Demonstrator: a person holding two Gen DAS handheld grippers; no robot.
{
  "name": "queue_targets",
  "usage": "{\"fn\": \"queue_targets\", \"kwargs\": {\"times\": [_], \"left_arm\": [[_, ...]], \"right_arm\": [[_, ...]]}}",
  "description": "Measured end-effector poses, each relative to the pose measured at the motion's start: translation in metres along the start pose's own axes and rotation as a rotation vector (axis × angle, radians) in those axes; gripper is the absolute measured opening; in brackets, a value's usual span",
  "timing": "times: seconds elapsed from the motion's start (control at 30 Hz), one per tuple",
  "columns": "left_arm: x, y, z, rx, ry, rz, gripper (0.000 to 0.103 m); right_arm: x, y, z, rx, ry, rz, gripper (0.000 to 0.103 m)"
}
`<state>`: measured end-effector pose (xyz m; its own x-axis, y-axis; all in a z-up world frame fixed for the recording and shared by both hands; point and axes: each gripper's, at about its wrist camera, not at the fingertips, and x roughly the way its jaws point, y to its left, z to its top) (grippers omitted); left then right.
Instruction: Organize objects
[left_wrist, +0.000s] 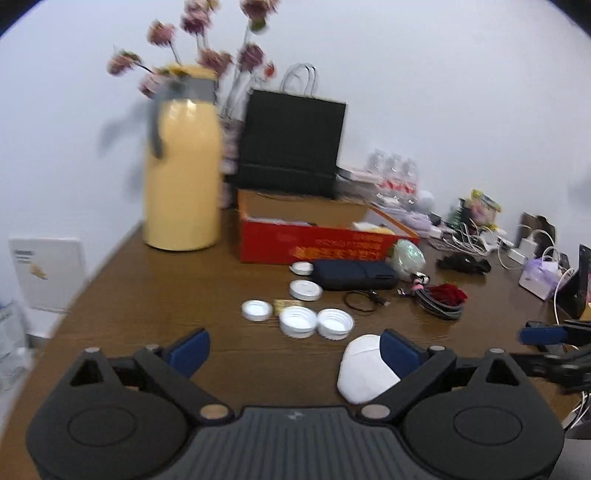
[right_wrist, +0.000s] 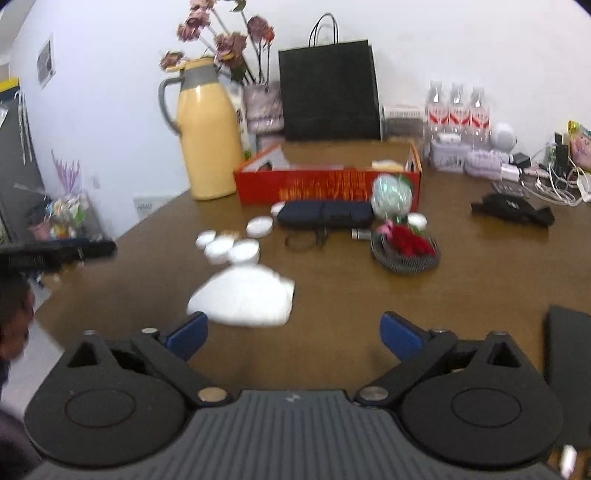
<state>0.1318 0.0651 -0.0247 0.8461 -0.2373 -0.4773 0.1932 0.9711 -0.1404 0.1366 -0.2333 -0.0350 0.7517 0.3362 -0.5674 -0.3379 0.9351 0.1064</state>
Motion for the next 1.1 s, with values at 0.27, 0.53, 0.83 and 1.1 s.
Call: {"fn": "queue_targets", "kwargs": {"times": [0.27, 0.53, 0.83, 1.1], "left_arm": [[0.092, 0.005, 0.01, -0.002, 0.103, 0.017, 0.071], [0.138, 0.025, 0.023, -0.138, 0.2, -0.004, 0.029], [0.122, 0.016, 0.017, -0.122, 0.198, 0.016, 0.003], [0.059, -0.008, 0.021, -0.121, 0.129, 0.005, 0.003]], "right_arm": [[0.074, 0.02, 0.031, -0.073, 0.002, 0.045, 0.053], [0.151, 0.031, 0.053, -0.034, 0.049, 0.104, 0.03], [0.165, 0.045, 0.04, -0.083, 0.058, 0.07, 0.008], [0.083, 0.031, 0.035, -0.058, -0.082, 0.027, 0.006]]}}
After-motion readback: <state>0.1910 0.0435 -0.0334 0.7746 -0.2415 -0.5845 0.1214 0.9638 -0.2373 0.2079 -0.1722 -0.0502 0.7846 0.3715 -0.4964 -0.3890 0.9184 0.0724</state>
